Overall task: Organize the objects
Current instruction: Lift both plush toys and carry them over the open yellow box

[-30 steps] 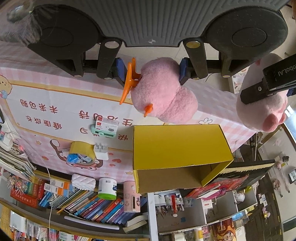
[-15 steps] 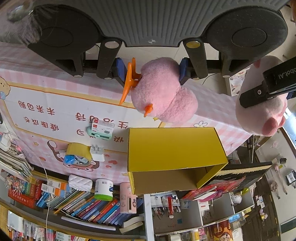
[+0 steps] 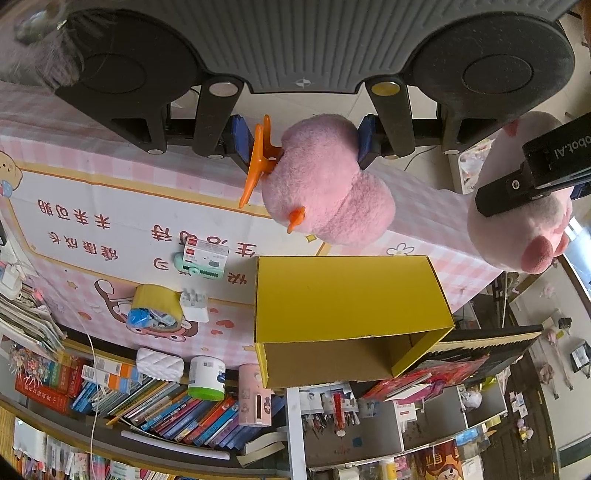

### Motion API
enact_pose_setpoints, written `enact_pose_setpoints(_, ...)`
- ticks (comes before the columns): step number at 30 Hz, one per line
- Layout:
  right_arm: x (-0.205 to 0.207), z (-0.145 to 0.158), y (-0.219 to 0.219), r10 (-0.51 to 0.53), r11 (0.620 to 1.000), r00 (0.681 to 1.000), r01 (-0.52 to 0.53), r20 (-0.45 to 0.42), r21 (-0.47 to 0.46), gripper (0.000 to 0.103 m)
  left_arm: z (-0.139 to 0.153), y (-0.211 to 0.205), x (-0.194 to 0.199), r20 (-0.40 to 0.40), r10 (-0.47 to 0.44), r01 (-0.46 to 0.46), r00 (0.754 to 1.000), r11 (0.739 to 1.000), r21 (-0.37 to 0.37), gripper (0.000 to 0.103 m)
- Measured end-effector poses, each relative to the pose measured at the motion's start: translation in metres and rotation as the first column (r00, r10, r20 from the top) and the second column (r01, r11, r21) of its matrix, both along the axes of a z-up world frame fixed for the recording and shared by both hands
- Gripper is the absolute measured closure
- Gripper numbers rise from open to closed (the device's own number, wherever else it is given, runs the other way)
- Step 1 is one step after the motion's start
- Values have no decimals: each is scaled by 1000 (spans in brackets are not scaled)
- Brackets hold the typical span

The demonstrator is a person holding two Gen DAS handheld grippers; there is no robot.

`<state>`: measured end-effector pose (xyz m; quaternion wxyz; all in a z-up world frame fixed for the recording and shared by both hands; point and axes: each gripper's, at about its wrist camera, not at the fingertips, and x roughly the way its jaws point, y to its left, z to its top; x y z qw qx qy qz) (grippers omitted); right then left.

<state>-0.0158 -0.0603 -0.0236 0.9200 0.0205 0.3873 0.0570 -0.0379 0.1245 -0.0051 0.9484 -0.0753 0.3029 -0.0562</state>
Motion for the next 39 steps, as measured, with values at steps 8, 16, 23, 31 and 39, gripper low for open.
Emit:
enact_pose_setpoints(8, 8, 0, 0, 9, 1000, 1000, -9, 12, 4, 52, 1, -2, 12, 13, -2, 2, 1000, 1000, -14, 45)
enact_pose_setpoints(16, 36, 5, 6, 37, 999, 999, -37, 28, 1, 52, 5, 2, 31, 28, 22, -21, 999, 1000, -6, 45)
enact_pose_setpoints(23, 67, 26, 8, 52, 999, 991, -53, 120, 8, 52, 18, 0, 54, 94, 26, -28, 995, 999, 21, 45)
enact_pose_setpoints(31, 118, 45, 3, 58, 998, 982, -62, 179, 22, 52, 30, -5, 98, 144, 35, -41, 989, 998, 44, 45)
enact_pose_setpoints(39, 173, 46, -3, 76, 997, 977, -80, 201, 12, 52, 34, -19, 144, 159, 51, -62, 986, 996, 63, 45)
